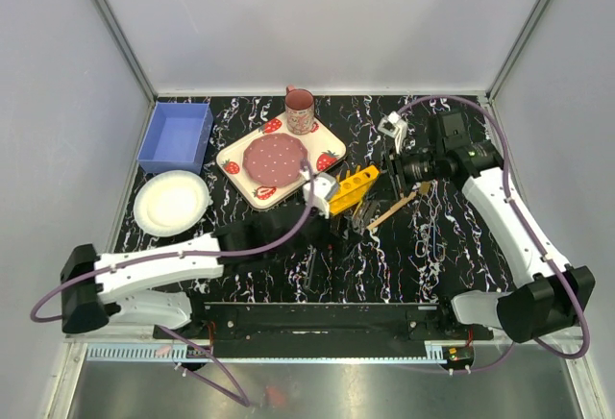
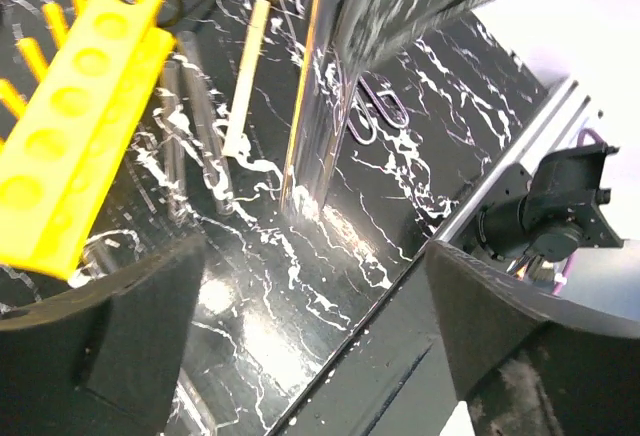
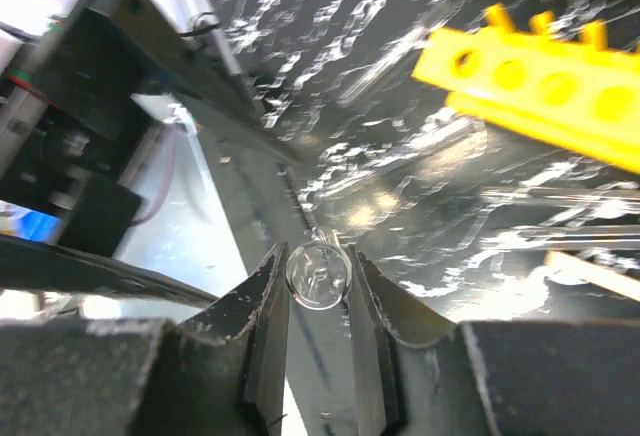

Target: Organize the chemistry lab equipment

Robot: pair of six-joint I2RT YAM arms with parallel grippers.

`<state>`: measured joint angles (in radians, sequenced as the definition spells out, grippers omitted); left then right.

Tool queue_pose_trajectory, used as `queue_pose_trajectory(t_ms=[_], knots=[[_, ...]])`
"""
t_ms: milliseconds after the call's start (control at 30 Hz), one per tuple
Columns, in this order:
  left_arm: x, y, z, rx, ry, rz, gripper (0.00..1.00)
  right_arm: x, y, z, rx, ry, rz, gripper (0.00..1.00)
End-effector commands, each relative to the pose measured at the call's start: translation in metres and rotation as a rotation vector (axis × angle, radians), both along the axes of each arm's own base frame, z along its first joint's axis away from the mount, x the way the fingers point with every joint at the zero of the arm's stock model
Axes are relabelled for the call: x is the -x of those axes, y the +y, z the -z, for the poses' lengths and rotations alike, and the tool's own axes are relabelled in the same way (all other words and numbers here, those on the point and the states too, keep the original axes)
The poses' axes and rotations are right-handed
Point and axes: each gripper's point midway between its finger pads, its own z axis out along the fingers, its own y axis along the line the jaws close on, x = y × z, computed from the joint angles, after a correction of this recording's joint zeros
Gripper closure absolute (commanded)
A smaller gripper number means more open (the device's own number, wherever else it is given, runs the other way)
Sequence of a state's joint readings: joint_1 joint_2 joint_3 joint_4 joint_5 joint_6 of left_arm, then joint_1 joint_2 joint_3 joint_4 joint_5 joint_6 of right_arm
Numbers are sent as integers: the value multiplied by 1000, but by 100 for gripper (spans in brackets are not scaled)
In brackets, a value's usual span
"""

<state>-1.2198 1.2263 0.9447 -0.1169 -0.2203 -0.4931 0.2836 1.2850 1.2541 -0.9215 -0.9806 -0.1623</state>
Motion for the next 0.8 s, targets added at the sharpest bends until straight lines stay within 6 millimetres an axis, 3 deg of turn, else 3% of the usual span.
queue_pose_trajectory(t_ms=[0,33,67,100,167,200,300,400,467,600,767], knots=[[-13,53,-29,99,-41,-173,1,-51,-12,-7,144,-254,78,83],[-14,66,-23,89,-31,-193,1,-61,-14,-8,163,-292,88,83],[-11,83,-36,141,-36,-209,1,-73,-17,0,204,-299,112,83],[-15,98,-19,120,-16,-245,1,-84,-17,-2,211,-332,127,83],[-15,126,-4,116,43,-315,1,-101,-17,7,238,-334,148,83],[-15,150,8,103,64,-369,1,-110,-16,4,233,-358,159,83],[-12,188,36,107,138,-486,1,-133,-12,6,239,-377,191,82],[-6,200,58,122,205,-524,1,-157,-15,8,272,-418,240,82],[-2,201,62,147,231,-527,1,-172,-19,12,308,-446,271,82],[0,205,81,104,264,-546,1,-189,-28,19,367,-498,305,82],[0,206,85,68,267,-550,1,-203,-34,33,417,-521,324,81]])
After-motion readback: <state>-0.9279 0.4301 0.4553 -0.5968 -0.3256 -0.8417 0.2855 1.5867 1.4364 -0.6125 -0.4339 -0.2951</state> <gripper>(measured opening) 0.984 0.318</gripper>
